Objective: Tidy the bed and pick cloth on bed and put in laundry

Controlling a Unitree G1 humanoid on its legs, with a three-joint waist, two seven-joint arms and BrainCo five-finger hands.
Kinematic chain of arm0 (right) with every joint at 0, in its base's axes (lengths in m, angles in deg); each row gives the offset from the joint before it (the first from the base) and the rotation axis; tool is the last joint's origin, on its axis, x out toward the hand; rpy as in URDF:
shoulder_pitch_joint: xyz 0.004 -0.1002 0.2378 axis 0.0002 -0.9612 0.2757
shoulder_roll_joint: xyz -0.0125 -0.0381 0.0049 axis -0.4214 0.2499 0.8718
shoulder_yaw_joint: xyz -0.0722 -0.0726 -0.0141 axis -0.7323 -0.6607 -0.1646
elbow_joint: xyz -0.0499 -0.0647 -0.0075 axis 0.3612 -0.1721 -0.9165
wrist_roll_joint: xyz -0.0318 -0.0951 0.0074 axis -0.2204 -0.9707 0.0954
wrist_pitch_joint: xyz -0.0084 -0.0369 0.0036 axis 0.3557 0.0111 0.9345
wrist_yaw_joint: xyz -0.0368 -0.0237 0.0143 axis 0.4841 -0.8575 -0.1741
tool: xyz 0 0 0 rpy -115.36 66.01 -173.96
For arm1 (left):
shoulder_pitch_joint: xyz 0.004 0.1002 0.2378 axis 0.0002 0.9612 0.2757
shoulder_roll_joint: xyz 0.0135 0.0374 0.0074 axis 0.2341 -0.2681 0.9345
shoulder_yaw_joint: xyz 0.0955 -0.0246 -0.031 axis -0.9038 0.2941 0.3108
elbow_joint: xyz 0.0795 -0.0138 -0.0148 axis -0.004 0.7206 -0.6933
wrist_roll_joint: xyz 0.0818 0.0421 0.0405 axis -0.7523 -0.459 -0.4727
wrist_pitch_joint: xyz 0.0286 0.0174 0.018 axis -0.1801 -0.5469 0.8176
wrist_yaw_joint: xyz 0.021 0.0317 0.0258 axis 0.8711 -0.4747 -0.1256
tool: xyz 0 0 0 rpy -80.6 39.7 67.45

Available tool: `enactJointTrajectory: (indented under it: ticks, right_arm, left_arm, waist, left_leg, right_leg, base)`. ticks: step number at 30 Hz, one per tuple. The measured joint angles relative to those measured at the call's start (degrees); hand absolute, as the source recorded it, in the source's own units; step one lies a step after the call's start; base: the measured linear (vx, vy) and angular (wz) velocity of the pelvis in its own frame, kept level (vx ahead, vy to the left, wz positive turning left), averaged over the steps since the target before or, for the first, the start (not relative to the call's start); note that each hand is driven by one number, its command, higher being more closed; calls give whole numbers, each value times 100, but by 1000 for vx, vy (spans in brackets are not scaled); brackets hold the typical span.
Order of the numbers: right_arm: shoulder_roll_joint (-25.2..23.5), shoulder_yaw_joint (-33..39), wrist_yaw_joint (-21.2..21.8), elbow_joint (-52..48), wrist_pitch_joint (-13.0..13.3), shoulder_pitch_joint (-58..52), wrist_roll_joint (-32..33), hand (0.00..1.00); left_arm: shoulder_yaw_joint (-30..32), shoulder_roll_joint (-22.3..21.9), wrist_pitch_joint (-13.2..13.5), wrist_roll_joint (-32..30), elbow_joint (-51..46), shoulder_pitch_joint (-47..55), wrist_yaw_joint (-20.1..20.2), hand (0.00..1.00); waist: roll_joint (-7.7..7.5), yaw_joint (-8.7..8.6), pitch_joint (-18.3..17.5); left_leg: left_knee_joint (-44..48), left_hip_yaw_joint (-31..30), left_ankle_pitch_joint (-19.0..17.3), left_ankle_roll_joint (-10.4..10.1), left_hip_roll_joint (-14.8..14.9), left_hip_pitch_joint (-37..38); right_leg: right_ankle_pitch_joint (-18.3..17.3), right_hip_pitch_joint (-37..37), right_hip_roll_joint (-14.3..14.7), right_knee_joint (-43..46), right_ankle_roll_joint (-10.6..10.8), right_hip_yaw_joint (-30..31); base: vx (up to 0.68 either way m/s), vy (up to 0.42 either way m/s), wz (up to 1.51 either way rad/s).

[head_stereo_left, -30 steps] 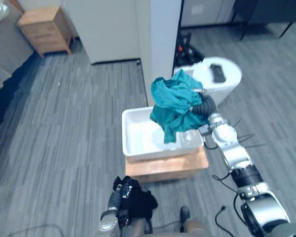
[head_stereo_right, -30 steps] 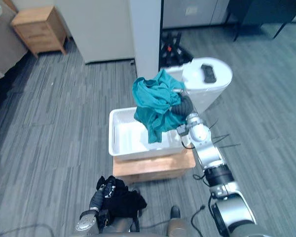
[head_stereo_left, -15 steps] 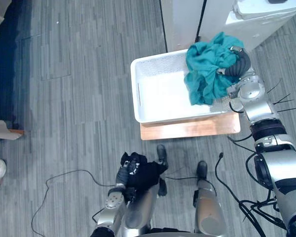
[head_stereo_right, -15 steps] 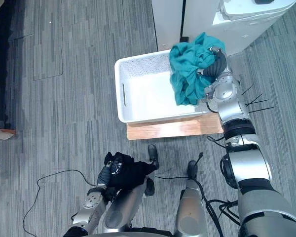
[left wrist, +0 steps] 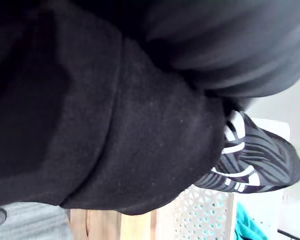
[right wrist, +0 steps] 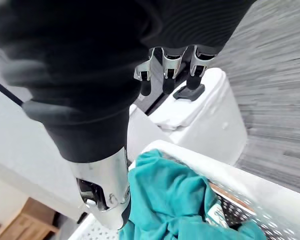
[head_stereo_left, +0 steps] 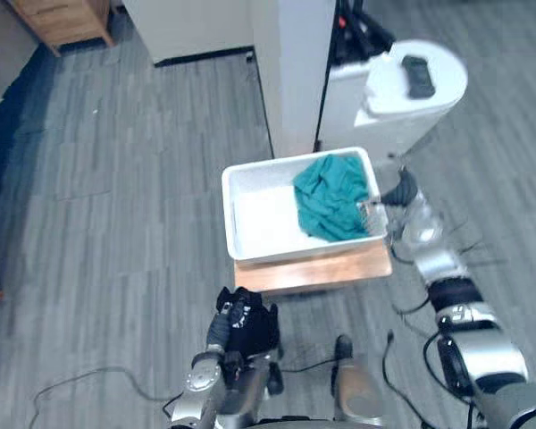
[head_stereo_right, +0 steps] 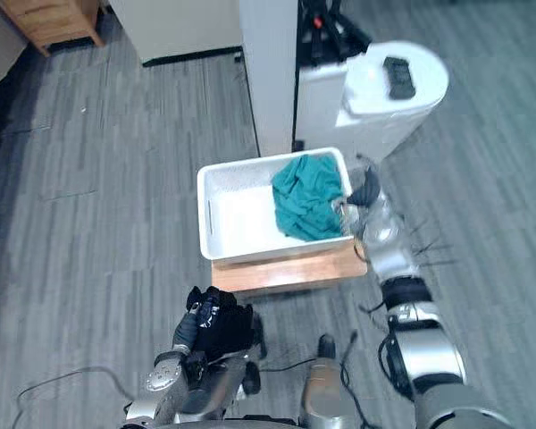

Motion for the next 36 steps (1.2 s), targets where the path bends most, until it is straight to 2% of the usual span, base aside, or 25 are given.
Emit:
enactJointTrajectory:
  ticks: [2, 5, 6, 8, 10, 12, 14, 15, 16, 18, 20, 22, 24, 26, 29, 30, 32, 33, 36]
  right_arm:
    - [0, 2, -7, -426, 28, -163, 2, 0]
    - [-6, 20, 0, -564, 40, -249, 8, 0]
    - [-37, 25, 9, -611, 35, -389, 14, 0]
    - [-68, 54, 11, -621, 34, -449, 24, 0]
    - [-106, 121, 11, -837, 34, -715, 38, 0]
    - [-160, 250, 11, -993, 38, -1102, 107, 0]
    - [-236, 482, 7, -1010, 39, -1664, 137, 0]
    - [-236, 527, 6, -1006, 39, -1800, 137, 0]
    - [-245, 683, 4, -891, 40, -2142, 136, 0]
    - [-247, 829, 3, -736, 40, -2356, 135, 0]
    - [-244, 1094, 3, -318, 34, -2714, 134, 0]
    - [-242, 1249, 24, -38, 33, -3016, 122, 0]
    - [-295, 1485, 149, 231, 25, -3518, 116, 0]
    - [-389, 1635, 154, 269, 15, -3749, 112, 0]
    - [-525, 1717, 155, 349, 13, -4126, 111, 0]
    - [-650, 1716, 156, 471, -5, -4237, 114, 0]
    - [-750, 1693, 160, 472, -6, -4264, 117, 0]
    - [-795, 1690, 164, 473, -6, -4249, 120, 0]
    - [-857, 1679, 159, 472, -7, -4225, 129, 0]
  left_arm:
    - [54, 63, -18, -15, 0, -42, -3, 100]
    - [107, 133, -30, -27, -6, -64, -11, 100]
    - [223, 101, -36, -32, -35, 37, -11, 100]
    - [280, 43, -53, -91, -87, 185, -13, 100]
    - [445, -25, -124, -138, -447, 419, -17, 100]
    - [517, -25, -181, -155, -1128, 555, -27, 100]
    - [696, 135, -186, -206, -2318, 475, -46, 100]
    - [780, 194, -156, -204, -2615, 401, -59, 100]
    - [1143, 522, -7, -123, -3413, 48, -138, 100]
    - [1413, 795, 194, 39, -3740, -279, -183, 100]
    - [1851, 1202, 509, 399, -4073, -851, -273, 100]
    - [2154, 1518, 753, 658, -4132, -1241, -291, 100]
    - [2422, 2053, 903, 780, -4052, -1812, -451, 100]
    - [2506, 2239, 983, 764, -3911, -2058, -599, 100]
    - [2392, 2269, 1002, 699, -3377, -2579, -831, 100]
    - [2049, 2244, 988, 579, -2877, -2950, -946, 100]
    - [1609, 2138, 900, 426, -2468, -3132, -1004, 100]
    - [1360, 2037, 818, 378, -2307, -3161, -1008, 100]
    - [761, 1543, 548, 110, -1855, -3193, -993, 100]
  waist:
    - [-63, 8, -147]
    - [-153, 26, -232]
    - [-228, 29, -372]
    - [-165, 21, -491]
    - [-120, 9, -617]
    - [-148, 7, -759]
    - [-172, -46, -956]
    - [-159, -70, -987]
    - [-143, -163, -1021]
    - [-133, -194, -1051]
    - [-112, -285, -1190]
    - [-77, -345, -1317]
    - [-63, -396, -1371]
    - [-56, -446, -1376]
    - [-18, -520, -1444]
    - [-23, -622, -1442]
    - [-22, -711, -1442]
    - [-18, -791, -1441]
    - [-38, -826, -1391]
  left_leg:
    - [-33, -161, -22, 21, -19, -45]
    - [-6, -351, -5, -7, -162, -73]
    - [-22, -436, -8, -11, -293, -93]
    - [-34, -475, -34, -27, -312, -91]
    - [-40, -451, -47, -57, -263, -91]
    - [-40, -453, -100, -136, -186, -95]
    - [-40, -474, -123, -171, -133, -82]
    - [-40, -475, -122, -170, -121, -73]
    - [-40, -476, -113, -160, -94, -13]
    - [-39, -482, -112, -160, -76, 42]
    - [-41, -507, -129, -184, -57, 94]
    - [-42, -505, -169, -237, -28, 98]
    - [-43, -505, -223, -306, 16, 103]
    - [-44, -504, -226, -319, 29, 109]
    - [-44, -448, -218, -331, 66, 110]
    - [-44, -393, -184, -381, 99, 87]
    - [-44, -251, -166, -408, 118, -22]
    - [-44, -189, -160, -416, 117, -134]
    - [-44, 84, -159, -416, 103, -295]
  right_leg:
    - [-206, -58, 28, -695, -46, 29]
    - [24, 226, -28, -1924, 19, 16]
    - [86, 391, -83, -2303, 12, -2]
    - [314, 461, -74, -2479, 100, 3]
    - [416, 525, -29, -2606, 107, -28]
    - [501, 638, 20, -2848, 129, -62]
    - [722, 772, 54, -3064, 147, -145]
    - [749, 791, 70, -3085, 139, -147]
    - [785, 872, 96, -3145, 121, -150]
    - [794, 921, 112, -3145, 110, -145]
    - [795, 973, 130, -3145, 107, -144]
    - [818, 969, 154, -3151, 74, -135]
    - [858, 1006, 196, -3223, 17, -136]
    - [863, 1038, 204, -3280, 7, -132]
    - [838, 1036, 235, -3289, -46, -131]
    - [832, 1017, 254, -3296, -40, -125]
    - [832, 850, 256, -3293, -40, -60]
    - [833, 729, 257, -3299, -39, 9]
    - [866, 473, 239, -3321, -23, 225]
  base:
    - [122, -63, 45]
    - [129, -89, 49]
    - [142, -104, 48]
    - [129, -106, 22]
    - [132, -107, 0]
    - [135, -86, -1]
    - [171, -72, 0]
    - [185, -72, -2]
    - [105, -44, -5]
    - [64, -33, -6]
    - [17, -13, -1]
    - [-4, -9, -2]
    - [-44, -25, -2]
    - [-85, -28, 1]
    - [-104, -35, 0]
    - [-170, -48, -7]
    - [-140, -26, -18]
    - [-86, 0, -32]
    - [-52, 18, -42]
